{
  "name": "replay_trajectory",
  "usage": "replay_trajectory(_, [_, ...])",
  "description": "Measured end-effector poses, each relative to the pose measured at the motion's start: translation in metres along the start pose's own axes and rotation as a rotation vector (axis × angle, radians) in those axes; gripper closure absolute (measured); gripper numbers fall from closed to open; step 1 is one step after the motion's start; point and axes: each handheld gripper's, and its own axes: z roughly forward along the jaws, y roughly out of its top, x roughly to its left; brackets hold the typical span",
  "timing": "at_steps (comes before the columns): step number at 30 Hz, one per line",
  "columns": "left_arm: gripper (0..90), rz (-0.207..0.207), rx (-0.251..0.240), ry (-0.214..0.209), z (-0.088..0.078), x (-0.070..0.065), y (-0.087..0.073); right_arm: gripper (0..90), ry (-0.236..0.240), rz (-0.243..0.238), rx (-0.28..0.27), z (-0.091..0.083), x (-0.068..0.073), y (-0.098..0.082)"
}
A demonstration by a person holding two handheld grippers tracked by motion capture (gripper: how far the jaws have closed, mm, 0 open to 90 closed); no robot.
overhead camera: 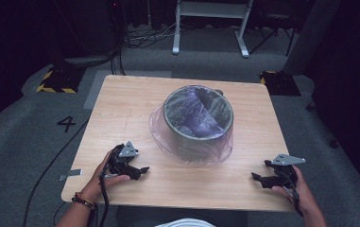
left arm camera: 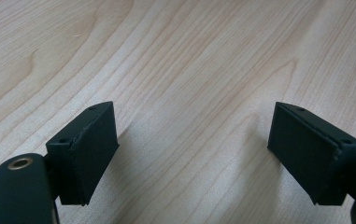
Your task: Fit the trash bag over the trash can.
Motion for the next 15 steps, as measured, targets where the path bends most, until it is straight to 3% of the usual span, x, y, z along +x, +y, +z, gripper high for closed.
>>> replay_trajectory(4, [15.6,0.0,0.0,0.0,0.0,0.0,0.0,16.5,-0.02,0.021,-0.037,-0.004,-0.006,-0.01])
replay_trajectory(9, [15.6,-0.001,0.0,0.0,0.0,0.0,0.0,16.5,-0.049,0.053,-0.039,-0.01,-0.014,-0.015])
replay_trajectory(15, [15.0,0.005,0.0,-0.002,0.001,0.001,0.001,16.5,-0.055,0.054,-0.039,-0.011,-0.015,-0.016])
